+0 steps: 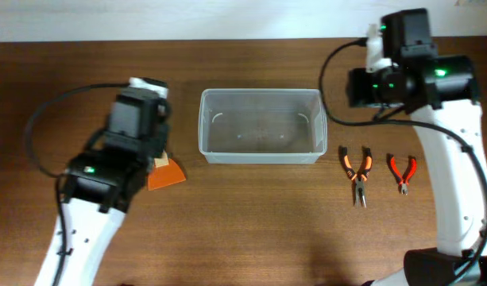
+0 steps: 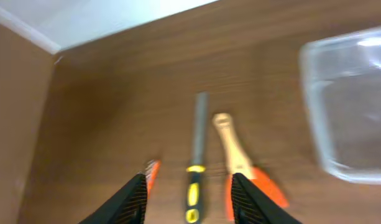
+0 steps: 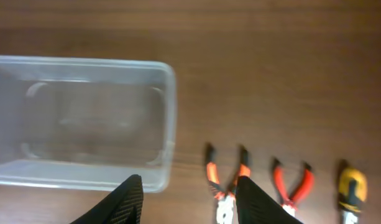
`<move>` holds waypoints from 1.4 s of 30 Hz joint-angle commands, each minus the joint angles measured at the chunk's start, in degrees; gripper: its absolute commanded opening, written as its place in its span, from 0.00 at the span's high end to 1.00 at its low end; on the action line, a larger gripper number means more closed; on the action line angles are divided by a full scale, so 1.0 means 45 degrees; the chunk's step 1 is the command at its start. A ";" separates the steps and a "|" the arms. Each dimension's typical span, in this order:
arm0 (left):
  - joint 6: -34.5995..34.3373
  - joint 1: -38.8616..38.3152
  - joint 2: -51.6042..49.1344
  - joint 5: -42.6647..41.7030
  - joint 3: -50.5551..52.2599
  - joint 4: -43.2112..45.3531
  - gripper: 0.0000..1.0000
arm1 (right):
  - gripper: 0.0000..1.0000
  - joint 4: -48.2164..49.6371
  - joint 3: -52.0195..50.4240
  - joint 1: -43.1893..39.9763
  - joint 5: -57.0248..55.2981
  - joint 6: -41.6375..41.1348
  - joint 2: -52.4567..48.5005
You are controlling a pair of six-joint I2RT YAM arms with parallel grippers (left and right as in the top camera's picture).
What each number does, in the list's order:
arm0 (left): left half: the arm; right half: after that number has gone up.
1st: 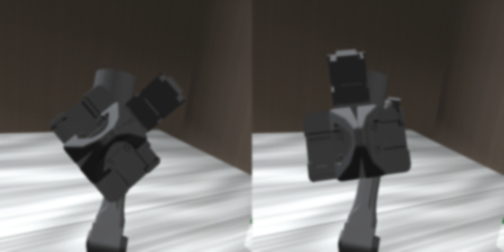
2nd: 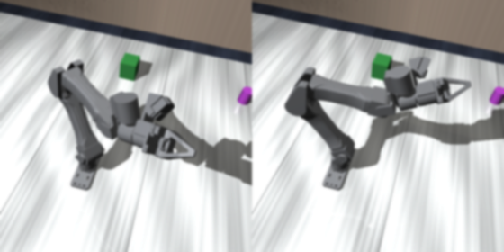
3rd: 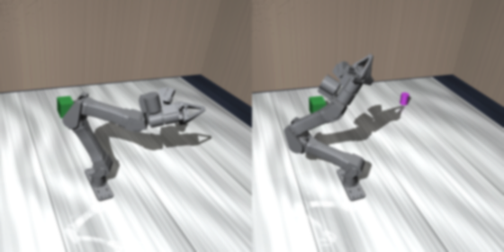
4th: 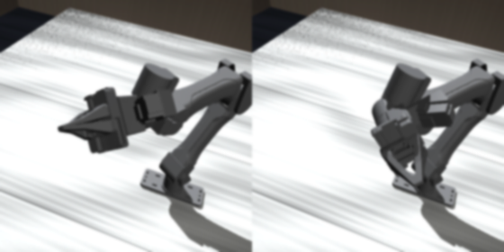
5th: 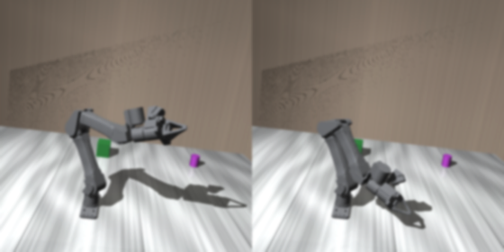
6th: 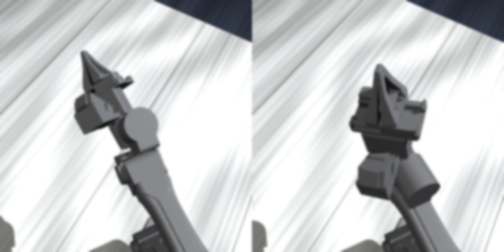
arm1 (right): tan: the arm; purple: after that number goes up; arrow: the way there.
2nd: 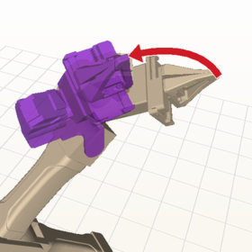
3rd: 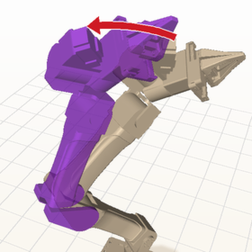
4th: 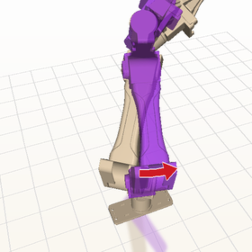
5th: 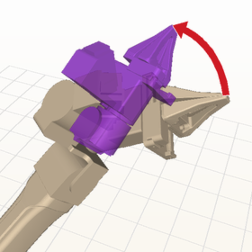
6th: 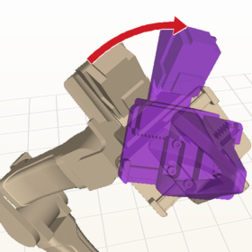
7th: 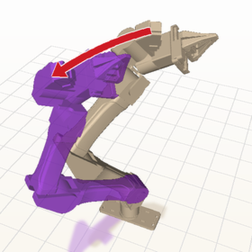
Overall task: Pack container
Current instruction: 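Release the container and pull both grippers back, then grasp the orange scraper by its wooden handle with the left gripper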
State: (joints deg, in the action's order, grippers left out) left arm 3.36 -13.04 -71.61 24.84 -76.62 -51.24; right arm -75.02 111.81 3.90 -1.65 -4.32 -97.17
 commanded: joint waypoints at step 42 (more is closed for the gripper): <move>-0.2934 0.2701 -0.7805 -0.6237 -0.0034 0.1282 0.01 | 0.01 -0.0287 -0.4537 -0.3789 0.2040 0.0223 -0.1078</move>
State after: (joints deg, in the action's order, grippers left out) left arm -3.99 -0.19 -104.90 -6.63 -76.62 -46.44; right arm -76.23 91.70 -13.08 7.03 -3.55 -102.45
